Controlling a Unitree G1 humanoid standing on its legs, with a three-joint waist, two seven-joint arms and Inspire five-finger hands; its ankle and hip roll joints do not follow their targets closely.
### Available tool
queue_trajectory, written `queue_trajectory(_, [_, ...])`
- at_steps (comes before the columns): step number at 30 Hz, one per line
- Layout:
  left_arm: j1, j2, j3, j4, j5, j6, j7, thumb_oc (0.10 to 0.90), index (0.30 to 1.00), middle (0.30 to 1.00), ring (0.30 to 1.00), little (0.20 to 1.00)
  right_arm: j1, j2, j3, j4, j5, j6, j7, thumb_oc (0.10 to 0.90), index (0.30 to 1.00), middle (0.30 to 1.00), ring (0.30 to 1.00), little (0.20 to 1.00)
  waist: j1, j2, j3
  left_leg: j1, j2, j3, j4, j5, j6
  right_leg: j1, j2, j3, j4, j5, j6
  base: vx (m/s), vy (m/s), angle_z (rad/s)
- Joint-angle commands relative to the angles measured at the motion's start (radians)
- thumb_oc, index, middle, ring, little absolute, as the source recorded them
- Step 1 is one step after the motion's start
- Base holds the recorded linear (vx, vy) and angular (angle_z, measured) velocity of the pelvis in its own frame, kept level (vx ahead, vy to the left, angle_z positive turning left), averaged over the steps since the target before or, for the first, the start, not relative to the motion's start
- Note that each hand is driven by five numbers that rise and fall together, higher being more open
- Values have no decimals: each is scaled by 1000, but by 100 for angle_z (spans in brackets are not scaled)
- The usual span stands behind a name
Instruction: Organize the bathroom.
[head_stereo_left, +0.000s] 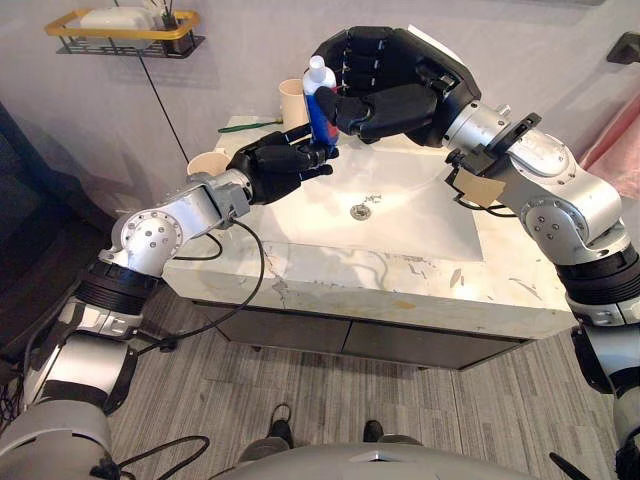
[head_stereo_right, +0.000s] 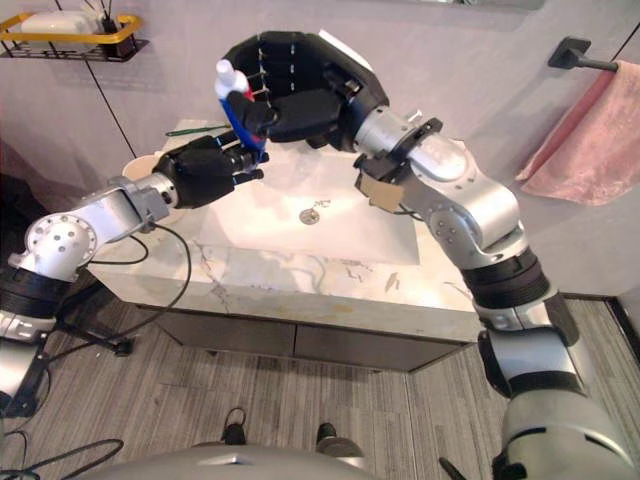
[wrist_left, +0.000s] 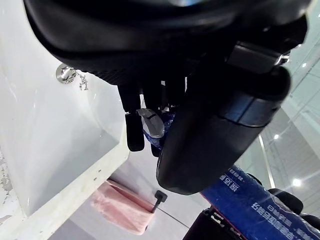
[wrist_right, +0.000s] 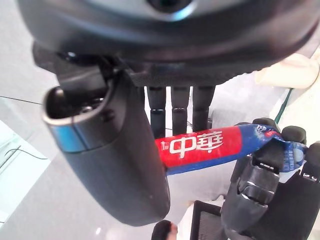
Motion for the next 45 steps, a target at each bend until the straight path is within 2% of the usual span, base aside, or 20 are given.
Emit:
queue_trajectory(1, [-135,-7,112,21,-20,-132,-51,800,900,900,900,900,-58,30,-12,-50,60,-64,37,400,300,300,300,300,19,2,-116,13,8,-38,23,-33,-32,-3,53,-32,22,-115,-15,0,0,0])
queue_trajectory(9, [-131,14,109,13,32,-138,-53,800,900,900,900,900,-46,15,-30,-42,63,-74,31,400,300,300,300,300,16,4,-117,13,11,-27,26,-32,-35,-2,54,-34,20,-114,-15,0,0,0])
queue_trajectory(15, [-121,88,155,-25,49,-159,-21,800,900,900,900,900,-17,-15,-70,-39,64,-83,20,400,300,300,300,300,25,6,-118,10,19,-20,28,-27,-39,0,54,-46,23,-117,-19,-1,-4,4])
queue_trajectory(17, [-121,88,155,-25,49,-159,-21,800,900,900,900,900,-17,-15,-70,-39,64,-83,20,400,300,300,300,300,25,6,-118,10,19,-20,28,-27,-39,0,54,-46,23,-117,-19,-1,-6,9])
queue_trajectory(20, [-112,163,217,-71,15,-186,-10,800,900,900,900,900,5,-31,-110,-37,74,-83,11,400,300,300,300,300,39,8,-124,9,23,-24,22,-25,-43,2,53,-60,18,-118,-20,-6,-11,13])
queue_trajectory(23, [-104,182,240,-91,6,-208,-10,800,900,900,900,900,17,-34,-123,-37,68,-82,14,400,300,300,300,300,44,9,-126,8,24,-26,21,-25,-44,4,51,-65,16,-119,-21,1,1,7])
queue_trajectory(28, [-82,223,303,-122,58,-321,23,800,900,900,900,900,51,-36,-158,-46,69,-81,20,400,300,300,300,300,56,11,-131,5,22,-36,22,-28,-45,6,49,-69,15,-121,-24,9,-1,10])
queue_trajectory(29, [-82,223,303,-122,58,-321,23,800,900,900,900,900,51,-36,-158,-46,69,-81,20,400,300,300,300,300,56,11,-131,5,22,-36,22,-28,-45,6,49,-69,15,-121,-24,3,-4,5])
queue_trajectory(32, [-82,278,363,-133,156,-412,90,800,900,900,900,900,65,-39,-177,-51,70,-76,19,400,300,300,300,300,66,12,-132,4,21,-43,19,-28,-45,8,50,-73,11,-122,-27,0,0,0])
queue_trajectory(36, [-75,330,411,-116,177,-423,118,800,900,900,900,900,75,-46,-194,-54,74,-75,17,400,300,300,300,300,75,15,-136,6,20,-47,13,-28,-46,11,49,-77,7,-124,-27,0,0,0])
queue_trajectory(37, [-46,354,449,-106,188,-433,128,800,900,900,900,900,92,-43,-213,-65,70,-77,16,400,300,300,300,300,82,16,-136,5,20,-52,10,-27,-46,12,49,-81,4,-124,-28,0,0,0])
queue_trajectory(41, [10,369,505,-104,196,-460,133,800,900,900,900,900,122,-35,-238,-85,55,-78,17,400,300,300,300,300,91,16,-136,2,19,-57,10,-27,-45,13,47,-86,3,-124,-28,-5,-3,4])
queue_trajectory(44, [124,364,618,-140,194,-521,162,800,900,900,900,900,170,-24,-280,-105,34,-85,27,400,300,300,300,300,106,12,-135,0,16,-68,8,-29,-44,14,46,-94,0,-124,-30,-5,-10,7])
queue_trajectory(45, [124,364,618,-140,194,-521,162,800,900,900,900,900,170,-24,-280,-105,34,-85,27,400,300,300,300,300,106,12,-135,0,16,-68,8,-29,-44,14,46,-94,0,-124,-30,-2,-9,13])
